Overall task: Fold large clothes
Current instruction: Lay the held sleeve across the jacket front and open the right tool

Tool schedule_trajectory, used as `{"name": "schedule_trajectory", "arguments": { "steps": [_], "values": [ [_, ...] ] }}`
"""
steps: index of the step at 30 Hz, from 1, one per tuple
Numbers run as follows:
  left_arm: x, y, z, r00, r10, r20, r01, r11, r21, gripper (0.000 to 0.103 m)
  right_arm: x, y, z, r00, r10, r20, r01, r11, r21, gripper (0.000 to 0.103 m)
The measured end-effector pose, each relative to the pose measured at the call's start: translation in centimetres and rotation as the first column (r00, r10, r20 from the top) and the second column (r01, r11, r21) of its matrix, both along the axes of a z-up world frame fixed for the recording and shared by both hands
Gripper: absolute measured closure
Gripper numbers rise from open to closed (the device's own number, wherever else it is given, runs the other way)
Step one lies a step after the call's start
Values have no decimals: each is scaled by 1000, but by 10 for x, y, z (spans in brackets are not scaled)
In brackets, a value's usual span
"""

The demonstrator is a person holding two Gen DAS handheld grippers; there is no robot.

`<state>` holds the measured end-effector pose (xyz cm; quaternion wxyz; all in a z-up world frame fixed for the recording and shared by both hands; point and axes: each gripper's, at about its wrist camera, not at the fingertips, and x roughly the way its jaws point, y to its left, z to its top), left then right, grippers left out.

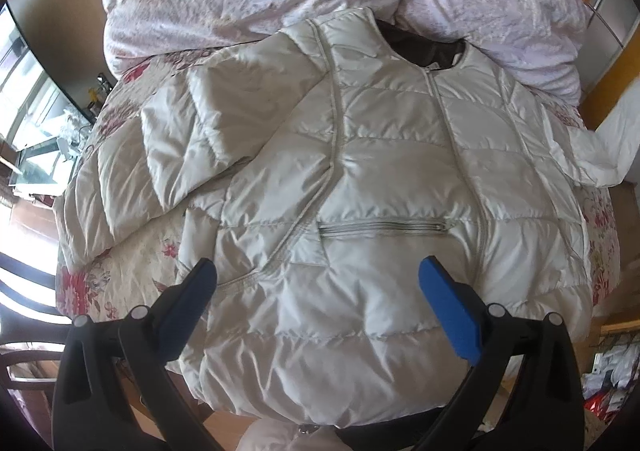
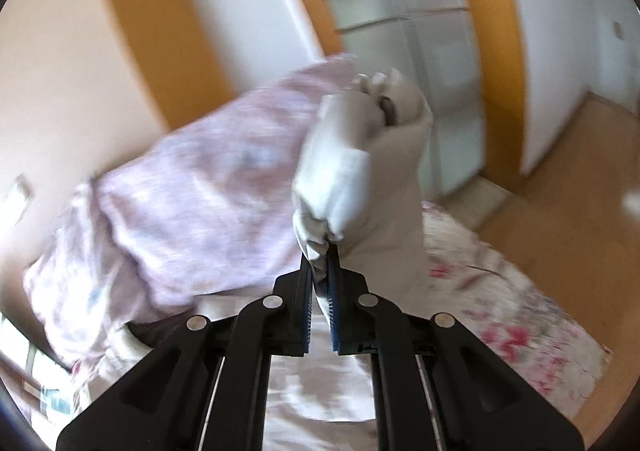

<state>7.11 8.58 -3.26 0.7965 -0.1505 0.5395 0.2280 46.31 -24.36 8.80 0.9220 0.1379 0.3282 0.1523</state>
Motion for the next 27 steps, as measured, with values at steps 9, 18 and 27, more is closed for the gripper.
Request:
{"name": "schedule_trajectory", "arguments": {
  "steps": [9, 18, 27],
  "values": [
    [-9, 18, -5, 999, 35, 4, -35, 999, 15, 2, -39, 120, 0, 949, 314, 4, -314, 949, 24, 96],
    [-12, 34, -15, 999, 54, -5, -54, 999, -4, 2, -86, 224, -74, 864, 476, -162, -486, 874, -27, 96],
    [-16, 45, -22, 998, 69, -12, -70, 997, -23, 2, -132, 287, -158, 799, 491, -347, -571, 801, -181, 95]
  ]
}}
